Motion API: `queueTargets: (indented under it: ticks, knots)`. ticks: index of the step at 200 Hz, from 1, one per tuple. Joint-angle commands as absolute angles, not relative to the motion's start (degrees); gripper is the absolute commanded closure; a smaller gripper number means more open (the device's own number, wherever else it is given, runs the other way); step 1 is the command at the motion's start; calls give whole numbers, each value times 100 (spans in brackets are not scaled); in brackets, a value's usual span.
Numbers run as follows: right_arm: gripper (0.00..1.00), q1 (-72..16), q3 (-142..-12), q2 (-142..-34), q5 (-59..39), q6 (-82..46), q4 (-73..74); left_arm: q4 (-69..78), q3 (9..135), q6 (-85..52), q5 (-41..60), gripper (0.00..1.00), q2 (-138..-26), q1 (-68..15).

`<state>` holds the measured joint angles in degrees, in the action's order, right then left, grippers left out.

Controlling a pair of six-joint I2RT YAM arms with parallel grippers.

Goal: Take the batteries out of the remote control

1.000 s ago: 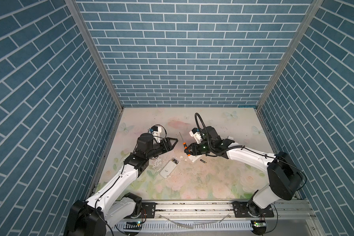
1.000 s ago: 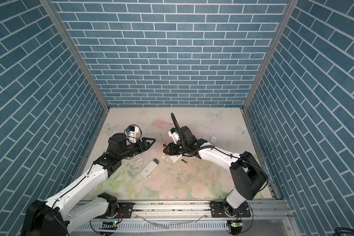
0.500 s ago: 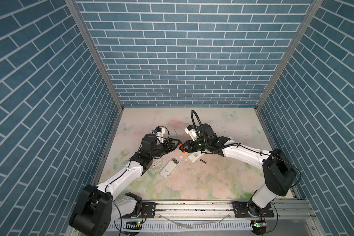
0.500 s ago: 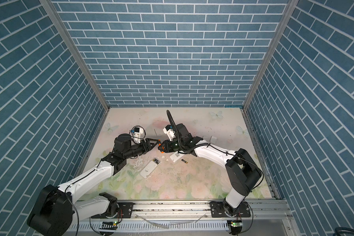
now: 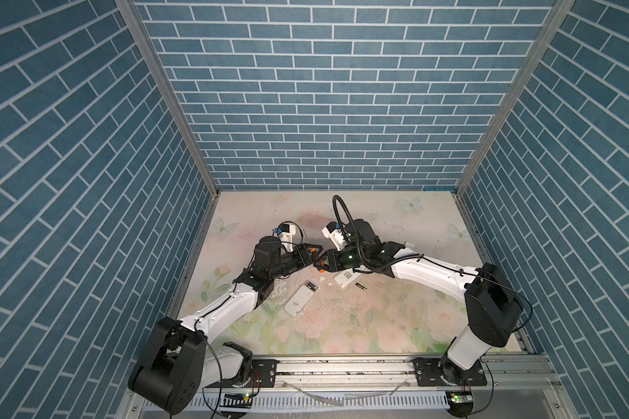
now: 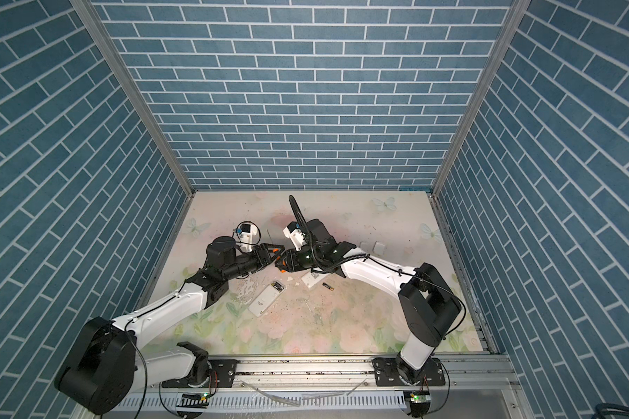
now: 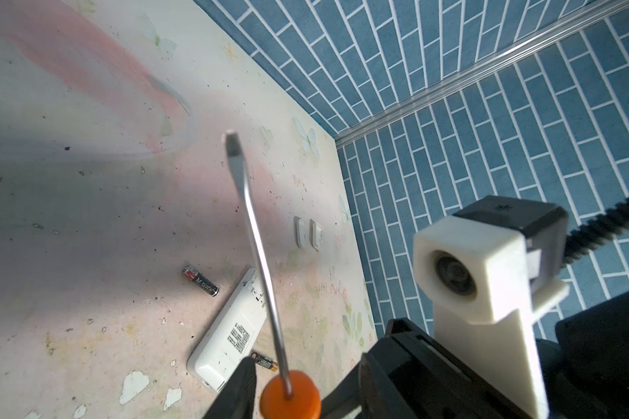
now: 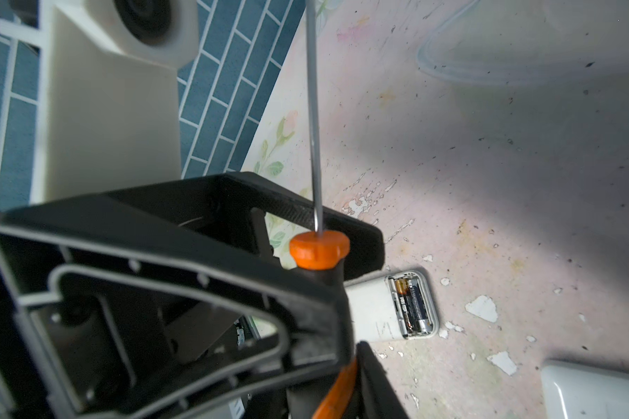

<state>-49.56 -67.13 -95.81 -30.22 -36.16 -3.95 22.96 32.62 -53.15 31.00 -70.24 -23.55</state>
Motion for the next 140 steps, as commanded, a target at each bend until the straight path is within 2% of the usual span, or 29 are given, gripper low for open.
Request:
queueTargets:
  ticks: [1, 38, 140]
  knots:
    - [100, -5009, -6988, -9643, -3015, -3535, -476, 2372, 3267, -5215, 3009, 53, -6973, -2384]
    - [100, -5022, -6948, -9585, -2971, -3516, -519, 2243, 3382, -5102, 2970, 58, -6996, -2384]
    - [100, -5034, -6742, -9492, -2888, -3562, -300, 2164, 3421, -5009, 2927, 96, -7130, -2377]
